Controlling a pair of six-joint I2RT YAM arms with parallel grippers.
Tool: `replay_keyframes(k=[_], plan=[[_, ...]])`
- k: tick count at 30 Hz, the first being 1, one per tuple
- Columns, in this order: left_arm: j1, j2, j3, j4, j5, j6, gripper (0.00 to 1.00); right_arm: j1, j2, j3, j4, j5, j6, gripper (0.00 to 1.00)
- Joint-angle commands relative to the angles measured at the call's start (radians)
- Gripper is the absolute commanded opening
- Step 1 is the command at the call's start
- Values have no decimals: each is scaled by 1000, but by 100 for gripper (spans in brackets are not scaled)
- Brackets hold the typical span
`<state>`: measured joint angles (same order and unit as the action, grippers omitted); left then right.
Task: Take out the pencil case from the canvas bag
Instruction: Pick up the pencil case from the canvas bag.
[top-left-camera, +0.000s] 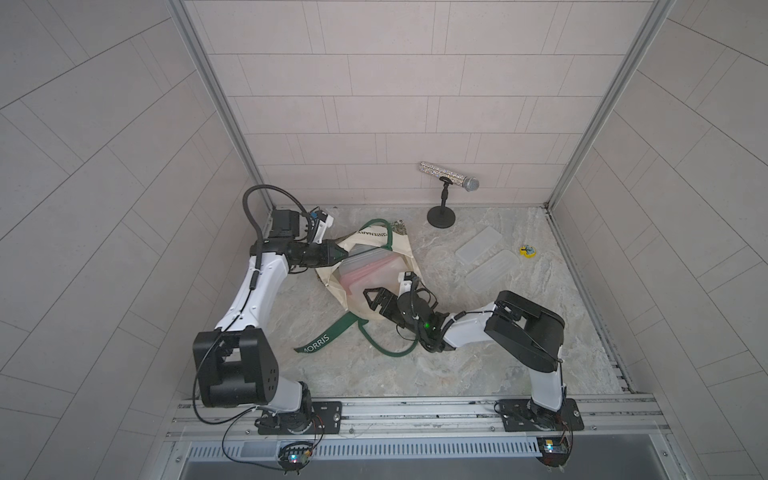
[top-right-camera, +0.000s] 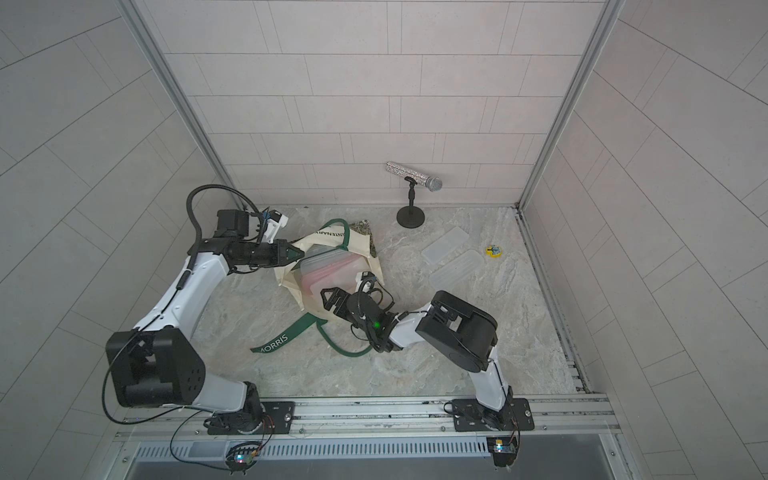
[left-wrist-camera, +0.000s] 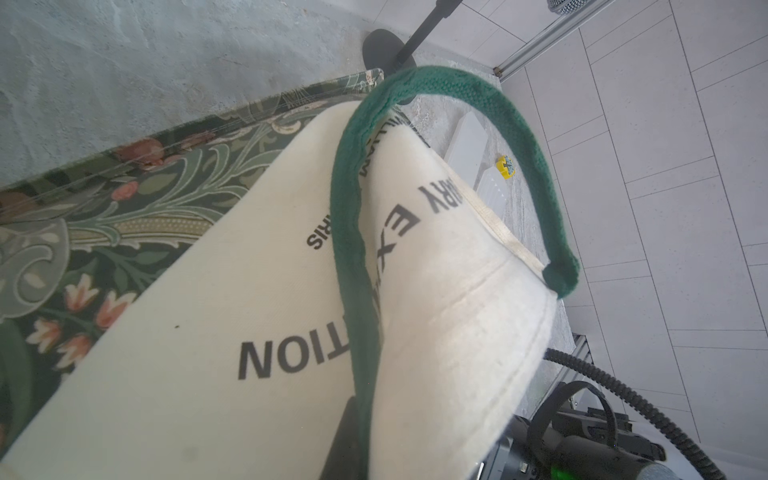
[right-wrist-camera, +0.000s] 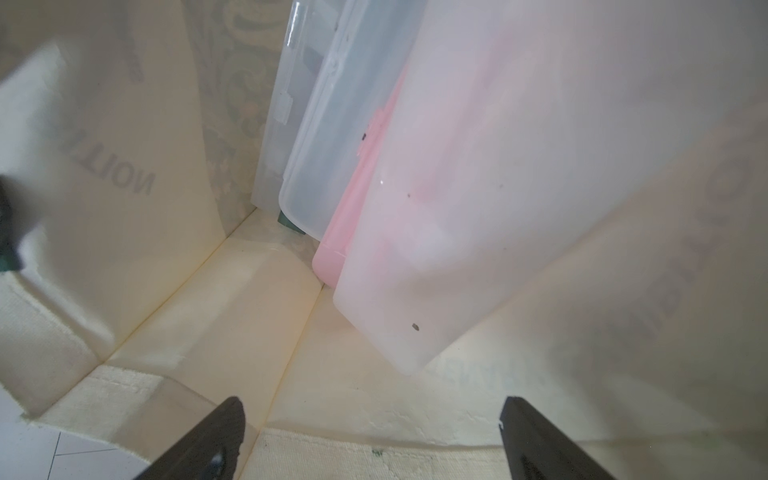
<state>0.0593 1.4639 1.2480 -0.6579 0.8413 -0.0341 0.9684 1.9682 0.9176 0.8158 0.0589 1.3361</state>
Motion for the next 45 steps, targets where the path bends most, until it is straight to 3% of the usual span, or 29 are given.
replay_keyframes(k=[1, 9, 23, 45], plan=[[3, -27, -12, 11, 13, -4, 0, 3, 23, 46, -40, 24, 44, 98], [3, -31, -12, 13, 17, -5, 0, 0, 61, 99, -122, 54, 100, 98], [1, -33, -14, 14, 23, -7, 0, -17, 80, 248, -431, 102, 155, 99], [2, -30, -16, 15, 45, -8, 0, -71, 226, 513, -784, 51, 221, 97]])
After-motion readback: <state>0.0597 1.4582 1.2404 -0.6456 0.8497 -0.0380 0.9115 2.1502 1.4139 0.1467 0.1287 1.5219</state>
